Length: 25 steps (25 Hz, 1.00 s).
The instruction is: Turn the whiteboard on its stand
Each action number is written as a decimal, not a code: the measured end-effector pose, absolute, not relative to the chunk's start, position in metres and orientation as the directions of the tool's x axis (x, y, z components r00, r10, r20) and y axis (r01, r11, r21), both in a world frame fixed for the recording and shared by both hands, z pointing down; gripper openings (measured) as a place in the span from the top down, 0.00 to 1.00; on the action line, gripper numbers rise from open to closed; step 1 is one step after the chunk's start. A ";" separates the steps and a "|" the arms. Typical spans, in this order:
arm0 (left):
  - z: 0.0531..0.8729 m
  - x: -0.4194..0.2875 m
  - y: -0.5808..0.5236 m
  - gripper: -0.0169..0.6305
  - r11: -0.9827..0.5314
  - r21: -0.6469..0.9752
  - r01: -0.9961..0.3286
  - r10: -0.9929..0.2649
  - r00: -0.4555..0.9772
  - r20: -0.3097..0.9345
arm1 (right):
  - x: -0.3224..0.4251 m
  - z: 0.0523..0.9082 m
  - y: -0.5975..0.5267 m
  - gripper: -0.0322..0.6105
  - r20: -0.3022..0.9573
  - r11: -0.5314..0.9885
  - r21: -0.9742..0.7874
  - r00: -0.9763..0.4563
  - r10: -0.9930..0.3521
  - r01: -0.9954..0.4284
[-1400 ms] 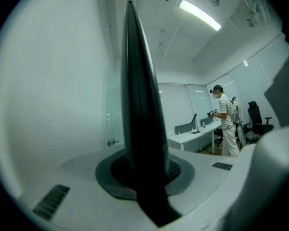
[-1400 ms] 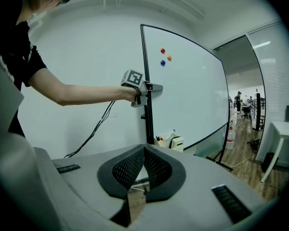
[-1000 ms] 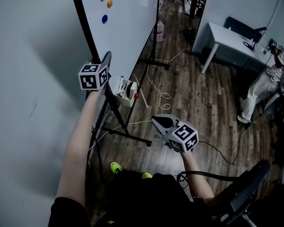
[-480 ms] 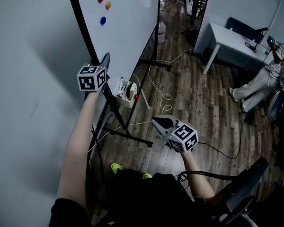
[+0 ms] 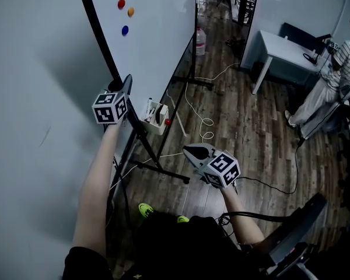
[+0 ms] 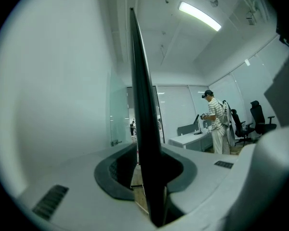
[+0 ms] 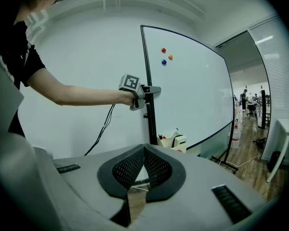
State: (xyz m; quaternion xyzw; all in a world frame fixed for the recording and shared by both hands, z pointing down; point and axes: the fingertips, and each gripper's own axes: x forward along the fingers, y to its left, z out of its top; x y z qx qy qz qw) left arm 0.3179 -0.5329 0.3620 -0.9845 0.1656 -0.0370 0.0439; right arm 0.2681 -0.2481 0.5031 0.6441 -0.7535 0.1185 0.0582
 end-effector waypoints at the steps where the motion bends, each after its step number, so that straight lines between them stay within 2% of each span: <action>1: 0.360 0.313 -0.530 0.80 -0.943 -0.106 -0.316 -0.322 0.945 0.053 | 0.268 0.505 -0.247 0.91 0.243 0.142 -0.106 -0.164 -0.956 -0.984; 5: 0.351 0.292 -0.517 0.79 -0.951 -0.122 -0.285 -0.291 0.956 0.037 | 0.268 0.508 -0.247 0.91 0.233 0.145 -0.125 -0.171 -0.957 -0.982; 7: 0.352 0.281 -0.508 0.72 -0.956 -0.097 -0.277 -0.282 0.959 0.042 | 0.267 0.509 -0.247 0.91 0.229 0.149 -0.134 -0.177 -0.957 -0.980; 10: 0.353 0.261 -0.495 0.73 -0.957 -0.067 -0.282 -0.284 0.958 0.034 | 0.263 0.508 -0.248 0.91 0.220 0.162 -0.135 -0.190 -0.957 -0.977; 14: 0.353 0.232 -0.459 0.78 -0.970 -0.063 -0.233 -0.234 0.972 0.005 | 0.256 0.505 -0.250 0.91 0.207 0.183 -0.139 -0.209 -0.956 -0.973; 18: 0.361 0.205 -0.416 0.94 -0.982 -0.058 -0.181 -0.179 0.983 -0.038 | 0.245 0.504 -0.252 0.91 0.207 0.214 -0.136 -0.239 -0.949 -0.967; 25: 0.381 0.187 -0.387 0.94 -0.989 0.012 -0.148 -0.148 0.988 -0.047 | 0.232 0.497 -0.259 0.91 0.217 0.276 -0.107 -0.293 -0.931 -0.955</action>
